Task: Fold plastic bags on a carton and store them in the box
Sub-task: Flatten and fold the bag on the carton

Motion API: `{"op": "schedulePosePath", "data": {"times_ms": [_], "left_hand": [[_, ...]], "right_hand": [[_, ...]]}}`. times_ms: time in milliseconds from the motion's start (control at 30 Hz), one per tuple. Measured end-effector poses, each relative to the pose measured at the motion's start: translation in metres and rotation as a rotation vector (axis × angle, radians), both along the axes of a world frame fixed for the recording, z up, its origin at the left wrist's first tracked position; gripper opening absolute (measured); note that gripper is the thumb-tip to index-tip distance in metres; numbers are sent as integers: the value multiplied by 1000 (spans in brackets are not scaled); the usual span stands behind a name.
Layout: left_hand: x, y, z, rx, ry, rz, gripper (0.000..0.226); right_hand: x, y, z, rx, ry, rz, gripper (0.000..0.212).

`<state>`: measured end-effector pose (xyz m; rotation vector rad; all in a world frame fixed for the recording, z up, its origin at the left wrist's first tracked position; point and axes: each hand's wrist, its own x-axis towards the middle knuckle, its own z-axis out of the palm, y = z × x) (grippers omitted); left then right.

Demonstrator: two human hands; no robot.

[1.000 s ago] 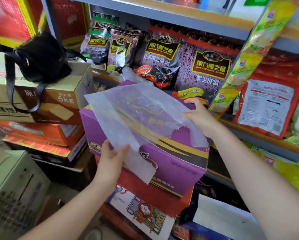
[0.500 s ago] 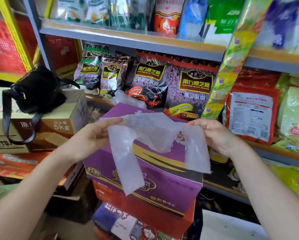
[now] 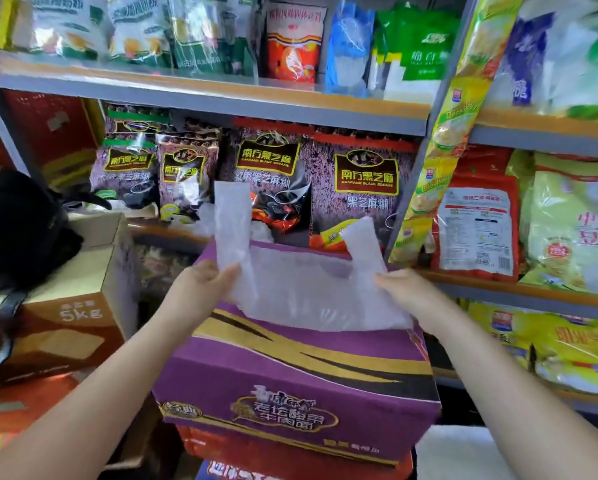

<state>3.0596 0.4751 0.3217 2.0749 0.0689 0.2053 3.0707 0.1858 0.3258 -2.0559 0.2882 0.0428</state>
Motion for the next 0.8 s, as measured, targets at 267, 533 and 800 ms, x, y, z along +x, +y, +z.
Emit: {"op": "schedulePosePath", "data": {"times_ms": [267, 533, 800], "left_hand": [[19, 21, -30, 27, 84, -191, 36], [42, 20, -21, 518, 266, -303, 27], [86, 7, -20, 773, 129, -141, 76]], "right_hand": [[3, 4, -31, -138, 98, -245, 26], [13, 11, -26, -687, 239, -126, 25], [49, 16, -20, -568, 153, -190, 50]]}}
